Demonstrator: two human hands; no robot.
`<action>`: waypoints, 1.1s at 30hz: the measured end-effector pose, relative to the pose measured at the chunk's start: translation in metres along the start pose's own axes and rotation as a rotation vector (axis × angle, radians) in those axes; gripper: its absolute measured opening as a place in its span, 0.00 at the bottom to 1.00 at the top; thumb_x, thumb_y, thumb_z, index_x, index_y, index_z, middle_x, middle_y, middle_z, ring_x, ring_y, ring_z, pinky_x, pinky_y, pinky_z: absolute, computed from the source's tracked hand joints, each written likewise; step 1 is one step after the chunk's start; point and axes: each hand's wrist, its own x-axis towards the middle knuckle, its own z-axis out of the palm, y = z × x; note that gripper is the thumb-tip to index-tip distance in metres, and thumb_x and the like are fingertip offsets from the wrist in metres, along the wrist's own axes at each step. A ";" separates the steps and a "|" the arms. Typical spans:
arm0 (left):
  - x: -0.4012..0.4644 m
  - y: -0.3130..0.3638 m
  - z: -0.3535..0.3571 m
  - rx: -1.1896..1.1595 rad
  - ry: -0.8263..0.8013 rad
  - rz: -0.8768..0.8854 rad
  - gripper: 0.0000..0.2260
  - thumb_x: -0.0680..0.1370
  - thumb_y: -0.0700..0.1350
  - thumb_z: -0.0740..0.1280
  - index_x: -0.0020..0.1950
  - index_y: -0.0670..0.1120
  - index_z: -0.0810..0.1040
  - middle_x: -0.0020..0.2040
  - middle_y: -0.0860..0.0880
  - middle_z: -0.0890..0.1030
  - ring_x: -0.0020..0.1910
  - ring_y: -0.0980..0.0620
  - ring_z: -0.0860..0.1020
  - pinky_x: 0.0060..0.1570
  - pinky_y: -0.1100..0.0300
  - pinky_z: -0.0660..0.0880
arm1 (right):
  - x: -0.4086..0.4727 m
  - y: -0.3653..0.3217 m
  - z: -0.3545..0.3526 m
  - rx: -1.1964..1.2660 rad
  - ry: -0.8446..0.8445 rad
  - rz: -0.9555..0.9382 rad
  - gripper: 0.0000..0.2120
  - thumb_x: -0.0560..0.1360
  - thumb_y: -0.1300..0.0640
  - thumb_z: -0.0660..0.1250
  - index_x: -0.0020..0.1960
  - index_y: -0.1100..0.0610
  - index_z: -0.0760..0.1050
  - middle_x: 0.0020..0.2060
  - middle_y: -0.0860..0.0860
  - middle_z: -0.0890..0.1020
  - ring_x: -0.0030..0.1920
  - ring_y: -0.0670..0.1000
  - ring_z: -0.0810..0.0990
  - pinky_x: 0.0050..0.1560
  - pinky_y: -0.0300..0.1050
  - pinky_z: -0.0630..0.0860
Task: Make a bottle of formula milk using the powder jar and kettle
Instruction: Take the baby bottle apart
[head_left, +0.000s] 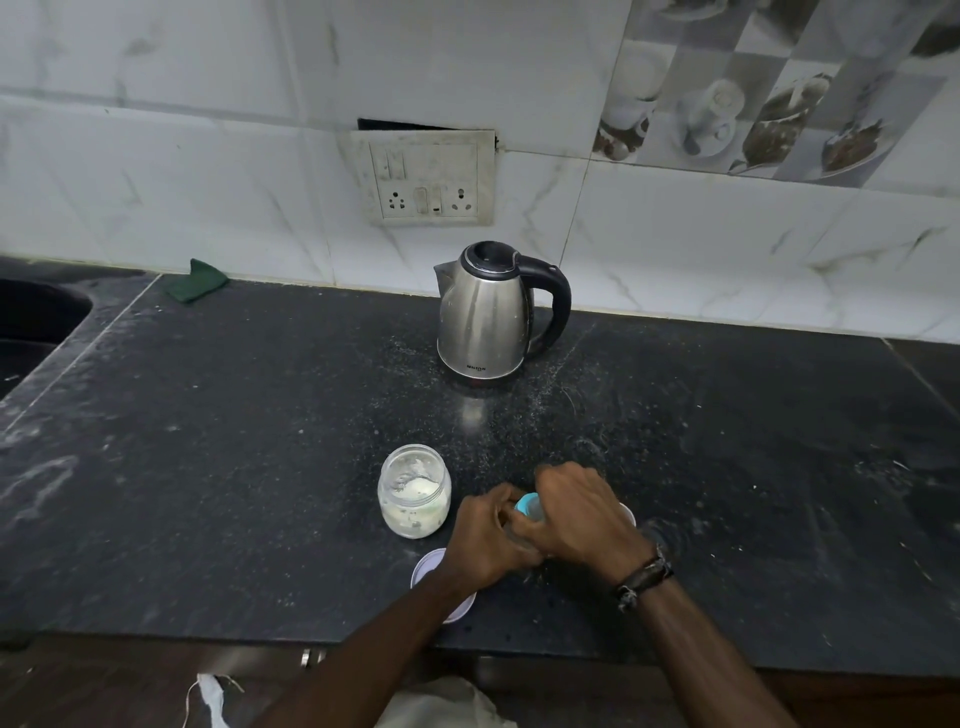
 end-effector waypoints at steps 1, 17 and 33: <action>0.000 -0.001 0.000 -0.004 -0.003 0.004 0.20 0.57 0.41 0.84 0.43 0.51 0.80 0.35 0.55 0.83 0.34 0.61 0.77 0.35 0.58 0.75 | 0.001 0.002 -0.002 -0.006 -0.015 -0.032 0.18 0.76 0.40 0.62 0.46 0.56 0.69 0.49 0.56 0.80 0.49 0.57 0.77 0.43 0.44 0.60; 0.000 0.000 -0.001 0.042 0.027 0.022 0.20 0.60 0.47 0.84 0.45 0.56 0.80 0.39 0.50 0.85 0.37 0.61 0.78 0.36 0.53 0.78 | -0.008 -0.023 -0.020 -0.180 -0.096 0.021 0.21 0.78 0.41 0.62 0.56 0.58 0.75 0.56 0.57 0.79 0.56 0.59 0.79 0.52 0.49 0.73; 0.000 0.003 -0.002 0.055 0.017 0.023 0.23 0.60 0.48 0.85 0.52 0.47 0.82 0.44 0.50 0.87 0.45 0.48 0.86 0.44 0.48 0.82 | -0.006 -0.025 -0.016 -0.154 -0.083 -0.011 0.15 0.79 0.48 0.60 0.57 0.58 0.76 0.57 0.57 0.79 0.56 0.59 0.79 0.51 0.50 0.73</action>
